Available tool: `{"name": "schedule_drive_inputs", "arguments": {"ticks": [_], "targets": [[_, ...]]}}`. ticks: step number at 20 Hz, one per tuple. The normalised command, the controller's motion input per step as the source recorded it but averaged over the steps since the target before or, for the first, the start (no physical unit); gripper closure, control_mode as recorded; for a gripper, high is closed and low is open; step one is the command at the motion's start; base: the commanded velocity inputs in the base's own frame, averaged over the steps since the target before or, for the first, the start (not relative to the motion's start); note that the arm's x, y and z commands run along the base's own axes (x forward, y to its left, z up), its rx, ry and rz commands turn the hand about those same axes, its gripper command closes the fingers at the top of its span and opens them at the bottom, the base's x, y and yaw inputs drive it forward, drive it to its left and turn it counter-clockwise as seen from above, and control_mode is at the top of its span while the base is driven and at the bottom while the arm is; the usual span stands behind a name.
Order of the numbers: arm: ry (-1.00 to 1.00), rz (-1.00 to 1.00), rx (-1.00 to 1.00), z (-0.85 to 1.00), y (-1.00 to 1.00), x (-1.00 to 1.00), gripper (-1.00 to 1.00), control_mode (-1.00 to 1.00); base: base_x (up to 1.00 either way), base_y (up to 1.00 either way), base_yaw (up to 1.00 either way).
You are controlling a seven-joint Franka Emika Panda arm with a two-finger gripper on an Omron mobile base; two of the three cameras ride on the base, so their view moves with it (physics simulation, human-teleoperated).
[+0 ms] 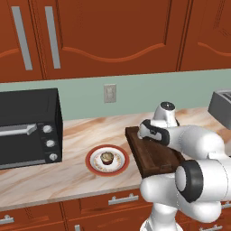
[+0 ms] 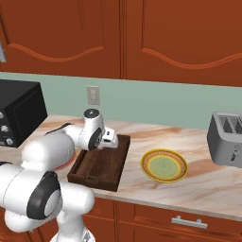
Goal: Move the dessert items from the plates to the tray.
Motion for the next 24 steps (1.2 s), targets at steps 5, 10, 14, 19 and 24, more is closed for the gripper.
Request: {"name": "schedule_drive_inputs", "arguments": {"ticks": [5, 10, 14, 19, 24], "targets": [[0.00, 0.00, 0.00, -0.20, 0.00, 0.20, 1.00, -1.00, 0.00, 0.00, 0.00], [0.00, 0.00, 0.00, -0.22, 0.00, 0.21, 1.00, -1.00, 0.00, 0.00, 0.00], [0.00, 0.00, 0.00, -0.16, 0.00, 0.16, 1.00, -1.00, 0.00, 0.00, 0.00], [0.00, 0.00, 0.00, -0.12, 0.00, 0.19, 1.00, -1.00, 0.00, 0.00, 0.00], [0.00, 0.00, 0.00, -0.11, 0.00, 0.16, 1.00, -1.00, 0.00, 0.00, 0.00]]}}
